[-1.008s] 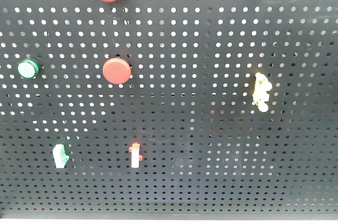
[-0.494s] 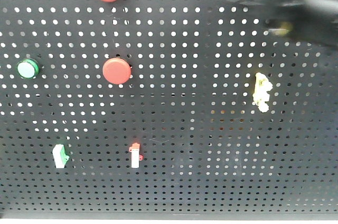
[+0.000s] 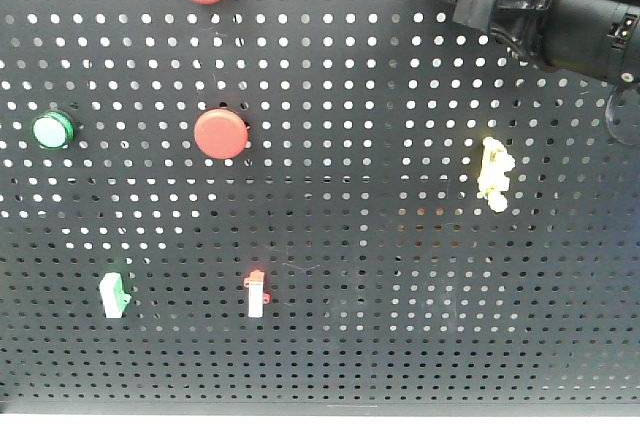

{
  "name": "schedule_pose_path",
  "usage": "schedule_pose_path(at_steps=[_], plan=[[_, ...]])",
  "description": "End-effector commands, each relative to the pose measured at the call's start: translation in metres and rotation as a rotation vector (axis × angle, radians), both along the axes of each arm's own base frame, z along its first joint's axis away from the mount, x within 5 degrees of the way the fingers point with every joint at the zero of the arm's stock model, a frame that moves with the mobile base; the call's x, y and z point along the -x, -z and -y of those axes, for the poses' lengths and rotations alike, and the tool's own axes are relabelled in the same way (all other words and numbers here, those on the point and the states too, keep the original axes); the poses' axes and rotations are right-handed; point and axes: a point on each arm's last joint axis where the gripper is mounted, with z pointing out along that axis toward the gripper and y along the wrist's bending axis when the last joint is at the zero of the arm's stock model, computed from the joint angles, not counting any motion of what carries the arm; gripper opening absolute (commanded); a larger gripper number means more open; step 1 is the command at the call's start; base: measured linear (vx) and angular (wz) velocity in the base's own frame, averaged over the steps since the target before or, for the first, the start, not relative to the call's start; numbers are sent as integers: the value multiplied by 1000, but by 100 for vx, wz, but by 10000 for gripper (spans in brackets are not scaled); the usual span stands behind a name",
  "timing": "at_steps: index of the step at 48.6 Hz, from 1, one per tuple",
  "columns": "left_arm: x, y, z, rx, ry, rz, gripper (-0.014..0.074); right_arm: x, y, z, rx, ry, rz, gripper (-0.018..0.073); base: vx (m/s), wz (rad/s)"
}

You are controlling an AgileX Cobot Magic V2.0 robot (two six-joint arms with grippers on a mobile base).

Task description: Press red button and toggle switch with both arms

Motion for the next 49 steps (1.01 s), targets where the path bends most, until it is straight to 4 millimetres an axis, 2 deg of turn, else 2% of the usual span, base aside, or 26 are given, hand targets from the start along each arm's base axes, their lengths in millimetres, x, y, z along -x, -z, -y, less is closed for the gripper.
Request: schedule_pose_path(at_steps=[1,23,39,49], plan=[[0,-14,-1,65,-3,60,2,5,-21,16,-51,138,86,-3,0,0],[0,-9,0,37,3,24,2,3,-18,21,37,218,108,-3,0,0],[0,-9,0,34,4,20,2,20,-30,28,66,248,168,-3,0,0],[0,-9,0,35,4,21,2,18,-29,54,-8,298,80,-3,0,0]])
